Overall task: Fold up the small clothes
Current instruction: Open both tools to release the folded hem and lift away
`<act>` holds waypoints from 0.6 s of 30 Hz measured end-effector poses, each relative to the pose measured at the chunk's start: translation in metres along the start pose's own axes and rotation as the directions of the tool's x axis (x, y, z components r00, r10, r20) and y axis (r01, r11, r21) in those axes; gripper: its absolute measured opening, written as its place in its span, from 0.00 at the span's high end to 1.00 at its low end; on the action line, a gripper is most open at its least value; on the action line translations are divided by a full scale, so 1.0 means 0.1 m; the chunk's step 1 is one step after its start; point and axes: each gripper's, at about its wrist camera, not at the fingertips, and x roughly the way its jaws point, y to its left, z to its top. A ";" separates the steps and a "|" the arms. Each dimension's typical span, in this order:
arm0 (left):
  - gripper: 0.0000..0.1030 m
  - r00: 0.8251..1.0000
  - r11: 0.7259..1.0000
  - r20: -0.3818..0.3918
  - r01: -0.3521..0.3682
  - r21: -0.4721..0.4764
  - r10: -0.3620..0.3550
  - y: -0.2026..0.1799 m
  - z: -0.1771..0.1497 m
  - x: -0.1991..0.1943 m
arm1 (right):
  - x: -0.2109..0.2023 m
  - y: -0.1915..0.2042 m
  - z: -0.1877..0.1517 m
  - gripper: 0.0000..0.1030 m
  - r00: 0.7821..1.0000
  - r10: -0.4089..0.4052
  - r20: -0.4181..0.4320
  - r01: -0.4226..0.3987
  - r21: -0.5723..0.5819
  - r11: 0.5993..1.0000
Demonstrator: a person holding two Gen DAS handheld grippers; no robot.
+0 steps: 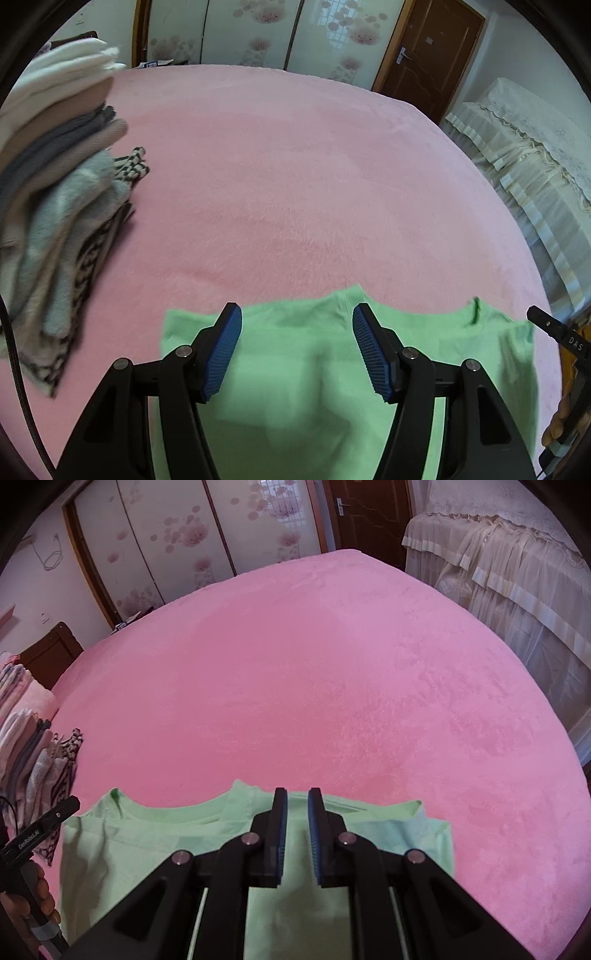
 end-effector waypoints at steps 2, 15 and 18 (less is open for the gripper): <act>0.39 1.000 1.000 -0.009 0.013 0.006 -0.013 0.03 -0.02 -0.19 | -0.14 0.05 -0.03 0.89 1.000 0.003 0.002 -0.003 -0.014 1.000; 0.19 0.999 0.985 0.051 0.001 0.170 -0.010 -0.17 -0.29 -1.90 | -1.54 0.38 -0.30 0.89 0.997 0.071 0.033 -0.068 -0.087 0.994; 0.17 0.998 0.983 0.049 0.018 0.180 -0.027 -0.20 -0.41 -2.12 | -1.76 0.47 -0.41 0.89 0.996 0.083 0.035 -0.079 -0.100 0.992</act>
